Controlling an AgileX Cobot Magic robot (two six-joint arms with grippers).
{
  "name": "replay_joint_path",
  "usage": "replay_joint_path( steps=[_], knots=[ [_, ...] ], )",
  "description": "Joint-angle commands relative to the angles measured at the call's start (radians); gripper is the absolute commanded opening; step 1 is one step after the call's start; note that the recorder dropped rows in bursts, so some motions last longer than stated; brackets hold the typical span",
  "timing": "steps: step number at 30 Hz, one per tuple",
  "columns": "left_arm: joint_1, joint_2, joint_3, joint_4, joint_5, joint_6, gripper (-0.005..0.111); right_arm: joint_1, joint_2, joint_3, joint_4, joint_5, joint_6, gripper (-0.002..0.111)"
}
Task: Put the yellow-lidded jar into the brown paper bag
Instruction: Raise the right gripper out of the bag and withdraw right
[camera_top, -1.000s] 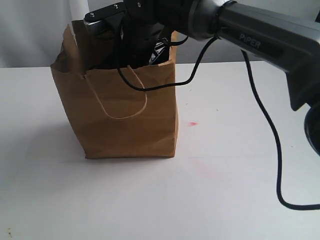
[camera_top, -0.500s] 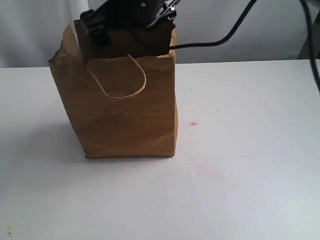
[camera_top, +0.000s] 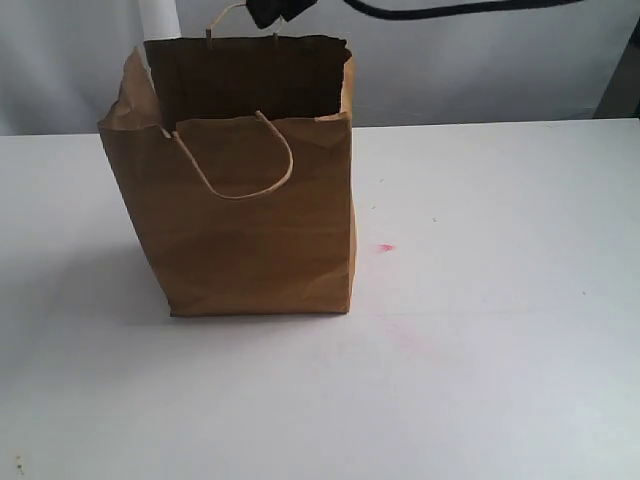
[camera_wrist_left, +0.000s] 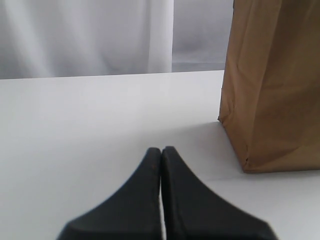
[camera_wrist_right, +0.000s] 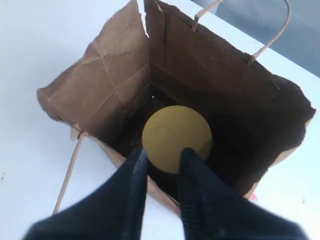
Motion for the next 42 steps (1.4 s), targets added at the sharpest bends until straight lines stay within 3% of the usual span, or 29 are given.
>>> replay_joint_path(
  steps=[1,5,11,12,17,19,22,31,38,42],
  knots=[
    [-0.003,0.003,-0.002,-0.004,-0.004,-0.004,0.001,0.002,-0.096,0.035,-0.014,0.005,-0.004,0.0],
    [-0.003,0.003,-0.002,-0.004,-0.004,-0.004,0.001,0.002,-0.253,0.199,-0.014,0.005,-0.002,0.0],
    [-0.003,0.003,-0.002,-0.004,-0.004,-0.004,0.001,0.002,-0.471,0.564,-0.01,0.005,0.003,0.0],
    [-0.003,0.003,-0.002,-0.004,-0.004,-0.004,0.001,0.002,-0.537,0.686,0.007,-0.006,0.003,0.0],
    [-0.003,0.003,-0.002,-0.004,-0.004,-0.004,0.001,0.002,-0.723,1.11,0.053,-0.426,0.003,0.0],
    [-0.003,0.003,-0.002,-0.004,-0.004,-0.004,0.001,0.002,-0.735,1.194,0.076,-0.472,0.003,0.0],
    [-0.003,0.003,-0.002,-0.004,-0.004,-0.004,0.001,0.002,-0.735,1.279,0.083,-0.472,0.003,0.0],
    [-0.003,0.003,-0.002,-0.004,-0.004,-0.004,0.001,0.007,-0.748,1.294,0.051,-0.542,-0.007,0.0],
    [-0.003,0.003,-0.002,-0.004,-0.004,-0.004,0.001,0.002,-0.8,1.331,0.053,-0.789,-0.007,0.0],
    [-0.003,0.003,-0.002,-0.004,-0.004,-0.004,0.001,0.001,-0.932,1.495,-0.009,-1.111,-0.007,0.0]
  ],
)
